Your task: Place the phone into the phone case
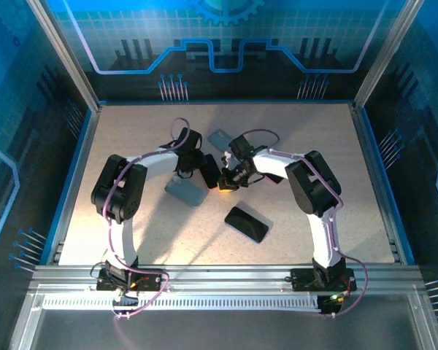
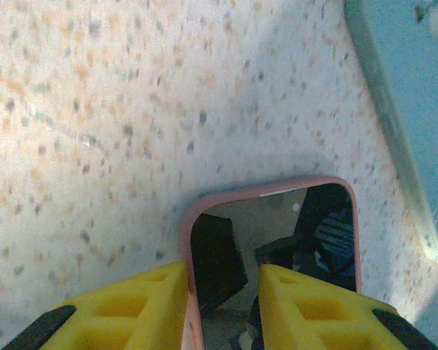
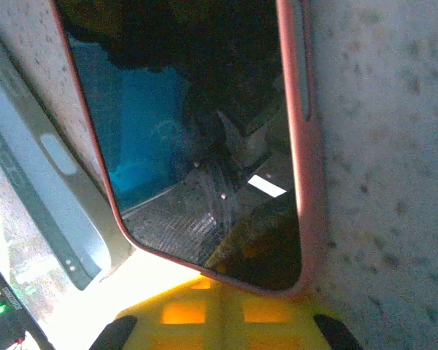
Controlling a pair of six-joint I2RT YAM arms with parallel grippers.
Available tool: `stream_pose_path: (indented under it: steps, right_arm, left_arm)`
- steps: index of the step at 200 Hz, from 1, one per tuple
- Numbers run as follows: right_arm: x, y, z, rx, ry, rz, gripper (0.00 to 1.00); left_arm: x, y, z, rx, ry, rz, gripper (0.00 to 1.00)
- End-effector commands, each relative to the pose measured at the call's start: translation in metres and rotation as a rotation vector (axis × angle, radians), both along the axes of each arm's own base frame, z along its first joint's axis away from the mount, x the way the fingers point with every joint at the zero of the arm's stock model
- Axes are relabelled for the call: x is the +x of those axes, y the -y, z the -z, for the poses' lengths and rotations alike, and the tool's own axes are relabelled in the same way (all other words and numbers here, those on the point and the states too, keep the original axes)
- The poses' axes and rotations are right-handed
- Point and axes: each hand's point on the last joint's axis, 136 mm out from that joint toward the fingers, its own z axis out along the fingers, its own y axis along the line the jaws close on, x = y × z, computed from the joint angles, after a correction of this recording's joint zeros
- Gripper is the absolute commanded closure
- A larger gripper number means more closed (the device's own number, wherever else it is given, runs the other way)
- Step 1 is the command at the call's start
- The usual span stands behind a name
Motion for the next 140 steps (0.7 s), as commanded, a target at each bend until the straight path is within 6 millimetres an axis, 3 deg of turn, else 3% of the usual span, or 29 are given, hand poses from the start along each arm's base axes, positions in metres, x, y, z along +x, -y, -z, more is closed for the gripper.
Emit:
stream_pose_path:
  steps: [1, 37, 45, 51, 83, 117, 140]
  right_arm:
    - [0.045, -0.016, 0.003, 0.02, 0.131, 0.017, 1.0]
    - [0.066, -0.028, 0.007, 0.03, 0.137, 0.016, 1.0]
    - [0.073, -0.033, -0.002, 0.047, 0.154, 0.015, 1.0]
    - [0.074, -0.034, 0.01, 0.038, 0.136, 0.015, 1.0]
    - [0.084, -0.043, 0.016, 0.045, 0.128, 0.021, 1.0]
    - [0.09, -0.047, 0.015, 0.06, 0.128, 0.04, 1.0]
    - [0.092, -0.049, 0.014, 0.069, 0.129, 0.045, 1.0]
  left_arm:
    - [0.018, -0.009, -0.004, 0.025, 0.016, -0.003, 0.68]
    - [0.039, -0.02, -0.005, 0.049, 0.027, -0.022, 0.68]
    - [0.044, -0.023, -0.004, 0.052, 0.028, -0.028, 0.69]
    - [0.048, -0.026, -0.005, 0.054, 0.029, -0.033, 0.68]
    - [0.061, -0.043, -0.002, 0.061, 0.02, -0.073, 0.69]
    - [0.044, -0.055, -0.013, 0.031, 0.03, -0.104, 0.69]
    - [0.022, -0.06, -0.008, 0.042, -0.005, -0.102, 0.69]
